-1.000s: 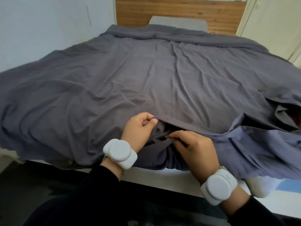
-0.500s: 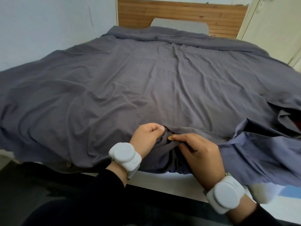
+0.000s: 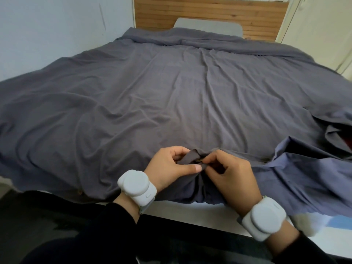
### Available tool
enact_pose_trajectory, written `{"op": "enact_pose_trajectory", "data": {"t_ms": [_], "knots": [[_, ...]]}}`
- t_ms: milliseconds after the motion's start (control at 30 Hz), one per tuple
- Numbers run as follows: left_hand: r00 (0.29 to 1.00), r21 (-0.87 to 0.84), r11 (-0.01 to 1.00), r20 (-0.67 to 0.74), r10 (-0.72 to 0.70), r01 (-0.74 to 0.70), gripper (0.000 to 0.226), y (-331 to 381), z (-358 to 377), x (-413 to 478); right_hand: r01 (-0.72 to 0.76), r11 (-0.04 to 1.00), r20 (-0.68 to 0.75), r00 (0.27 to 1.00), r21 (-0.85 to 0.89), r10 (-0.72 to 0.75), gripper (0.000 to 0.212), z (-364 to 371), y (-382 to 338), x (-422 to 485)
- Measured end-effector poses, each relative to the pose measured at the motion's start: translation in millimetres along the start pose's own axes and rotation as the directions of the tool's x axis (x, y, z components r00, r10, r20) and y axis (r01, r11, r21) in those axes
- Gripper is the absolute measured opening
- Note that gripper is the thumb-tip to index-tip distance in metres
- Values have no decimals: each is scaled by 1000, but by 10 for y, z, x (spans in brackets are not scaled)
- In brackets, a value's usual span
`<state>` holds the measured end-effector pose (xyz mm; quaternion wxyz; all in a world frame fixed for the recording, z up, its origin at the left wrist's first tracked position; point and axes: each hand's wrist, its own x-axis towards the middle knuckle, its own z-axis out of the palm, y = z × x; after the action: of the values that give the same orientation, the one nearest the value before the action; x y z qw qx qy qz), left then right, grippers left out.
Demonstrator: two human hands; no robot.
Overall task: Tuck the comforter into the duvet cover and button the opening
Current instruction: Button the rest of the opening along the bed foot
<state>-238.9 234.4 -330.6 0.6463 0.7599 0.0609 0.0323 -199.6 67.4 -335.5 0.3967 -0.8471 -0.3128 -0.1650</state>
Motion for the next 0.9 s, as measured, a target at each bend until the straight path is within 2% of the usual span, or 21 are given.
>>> {"op": "enact_pose_trajectory", "data": {"t_ms": [167, 333, 467, 533, 633, 733, 900], "knots": [[995, 48, 998, -83, 47, -43, 15, -35, 24, 22, -33, 989, 150, 989, 143, 11, 7, -108, -8, 33], [994, 46, 994, -56, 98, -95, 15, -20, 37, 19, -115, 977, 134, 987, 180, 92, 9, -114, 40, 66], [989, 85, 988, -56, 137, -132, 13, -21, 59, 10, -184, 940, 199, 971, 287, 129, 29, -110, 80, 79], [985, 134, 978, -49, 167, -159, 12, -24, 59, 2, -178, 950, 242, 963, 258, 115, 43, -117, 108, 92], [980, 213, 960, -39, 194, -181, 10, -27, 53, -7, -211, 937, 316, 941, 279, 118, 48, -137, 148, 119], [973, 253, 943, -23, 228, -215, 14, -34, 76, -28, -208, 951, 344, 931, 229, 121, 43, -147, 184, 140], [966, 234, 946, -72, 247, -224, 11, -60, 106, -30, -21, 999, 282, 959, 29, 12, 23, -145, 167, 150]]}}
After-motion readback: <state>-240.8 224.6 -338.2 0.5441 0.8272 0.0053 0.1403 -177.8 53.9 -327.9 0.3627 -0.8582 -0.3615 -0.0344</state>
